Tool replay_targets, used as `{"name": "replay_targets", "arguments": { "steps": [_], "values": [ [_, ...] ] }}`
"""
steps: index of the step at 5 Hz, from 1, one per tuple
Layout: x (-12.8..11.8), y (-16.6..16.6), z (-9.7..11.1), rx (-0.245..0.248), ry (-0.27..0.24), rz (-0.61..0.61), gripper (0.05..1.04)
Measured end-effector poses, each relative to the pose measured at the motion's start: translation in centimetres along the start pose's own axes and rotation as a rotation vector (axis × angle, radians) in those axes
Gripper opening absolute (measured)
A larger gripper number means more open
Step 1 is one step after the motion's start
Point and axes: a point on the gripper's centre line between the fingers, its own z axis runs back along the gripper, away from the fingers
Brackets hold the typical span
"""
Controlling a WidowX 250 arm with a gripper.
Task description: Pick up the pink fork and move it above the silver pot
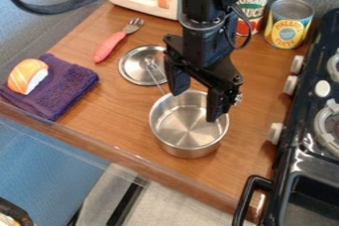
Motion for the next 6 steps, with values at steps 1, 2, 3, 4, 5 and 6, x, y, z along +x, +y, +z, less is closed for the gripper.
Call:
{"name": "replay_targets", "arguments": {
  "steps": [1,2,3,4,5,6],
  "values": [
    [-0.2,0.0,-0.6,-0.006,0.022,0.003,1.001],
    [0.0,2.3,-1.0,-0.006,0.038,0.064,1.001],
    [0.8,5.8,-1.6,-0.003,0.053,0.135,1.001],
    [1.5,9.0,-1.7,0.016,0.069,0.182,1.001],
    [1.9,13.1,-1.5,0.047,0.093,0.238,1.001],
    [1.6,16.9,-1.9,0.067,0.098,0.33,1.001]
  ]
}}
